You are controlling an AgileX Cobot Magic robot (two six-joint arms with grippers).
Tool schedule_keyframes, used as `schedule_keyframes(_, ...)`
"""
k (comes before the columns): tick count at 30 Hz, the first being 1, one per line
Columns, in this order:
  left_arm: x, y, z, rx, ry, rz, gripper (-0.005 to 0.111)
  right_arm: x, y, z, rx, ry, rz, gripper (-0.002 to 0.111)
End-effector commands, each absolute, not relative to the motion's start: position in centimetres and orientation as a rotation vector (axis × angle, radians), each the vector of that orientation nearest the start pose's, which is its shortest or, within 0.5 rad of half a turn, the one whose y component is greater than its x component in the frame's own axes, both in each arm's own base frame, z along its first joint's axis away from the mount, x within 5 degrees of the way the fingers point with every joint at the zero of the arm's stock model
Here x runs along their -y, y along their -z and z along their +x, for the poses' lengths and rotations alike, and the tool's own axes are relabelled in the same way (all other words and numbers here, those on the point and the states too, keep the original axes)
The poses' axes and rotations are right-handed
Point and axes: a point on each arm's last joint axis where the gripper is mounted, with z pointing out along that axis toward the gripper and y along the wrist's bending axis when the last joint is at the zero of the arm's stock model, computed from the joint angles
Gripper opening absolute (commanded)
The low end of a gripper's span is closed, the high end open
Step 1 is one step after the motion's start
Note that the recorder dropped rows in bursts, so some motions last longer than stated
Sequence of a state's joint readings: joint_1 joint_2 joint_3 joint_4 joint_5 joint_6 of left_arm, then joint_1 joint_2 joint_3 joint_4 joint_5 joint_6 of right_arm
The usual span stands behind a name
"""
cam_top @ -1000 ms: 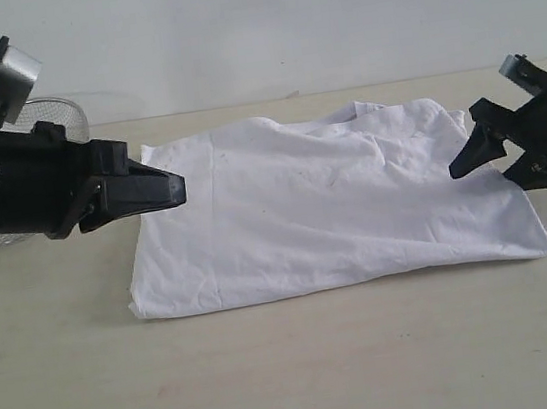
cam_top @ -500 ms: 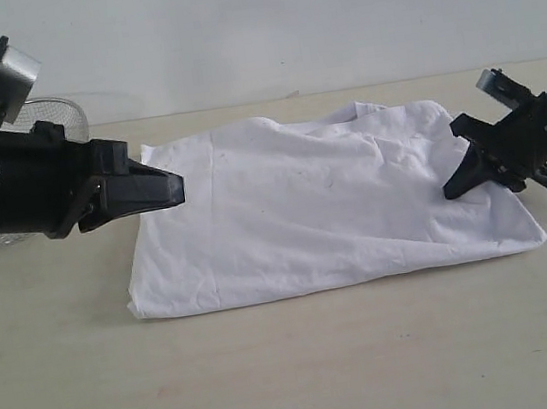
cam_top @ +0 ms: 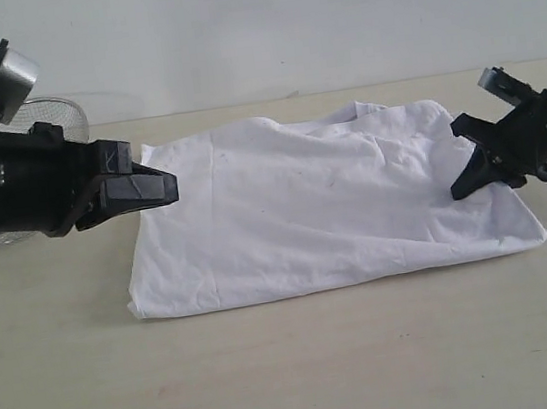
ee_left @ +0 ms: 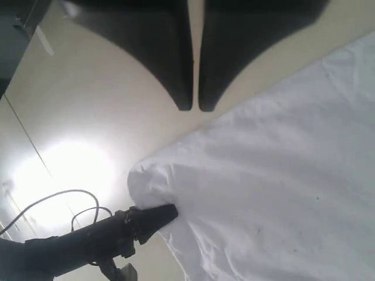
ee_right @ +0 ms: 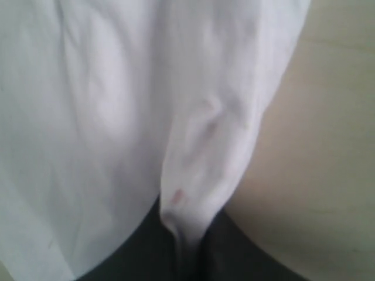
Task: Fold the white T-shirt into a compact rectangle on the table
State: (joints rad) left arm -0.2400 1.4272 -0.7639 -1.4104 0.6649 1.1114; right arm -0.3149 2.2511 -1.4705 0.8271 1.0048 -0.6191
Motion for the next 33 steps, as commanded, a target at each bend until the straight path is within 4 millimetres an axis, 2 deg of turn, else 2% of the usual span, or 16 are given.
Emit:
schedule_keyframes(1,12.0,-24.2,25.6,-2.266,1.000,0.325,0.004,7.6,-12.8,41.6,-2.737,-0.918,0.281,0.000)
schedule_keyframes(5,12.0,-24.2,25.6,-2.266,1.000,0.325,0.004,6.4,-13.3,41.8,-2.734,-0.939,0.251,0.000)
schedule_keyframes(13,11.9,-24.0,25.4,-2.276,0.977,0.361,0.004,2.7,-14.6,42.5,-2.724,-0.899,0.158,0.000)
schedule_keyframes(20,11.9,-24.0,25.4,-2.281,0.968,0.373,0.004,-0.3,-15.5,42.7,-2.751,-0.748,0.079,0.000)
schedule_keyframes(25,11.9,-23.9,25.4,-2.284,0.960,0.385,0.004,-1.0,-16.6,42.7,-2.749,-0.640,0.054,0.000)
schedule_keyframes(30,11.8,-23.8,25.4,-2.288,0.942,0.396,0.004,-1.1,-17.8,42.6,-2.719,-0.628,0.051,0.000)
schedule_keyframes(33,11.8,-23.8,25.4,-2.291,0.938,0.401,0.004,-1.9,-18.2,42.6,-2.710,-0.627,0.026,0.000)
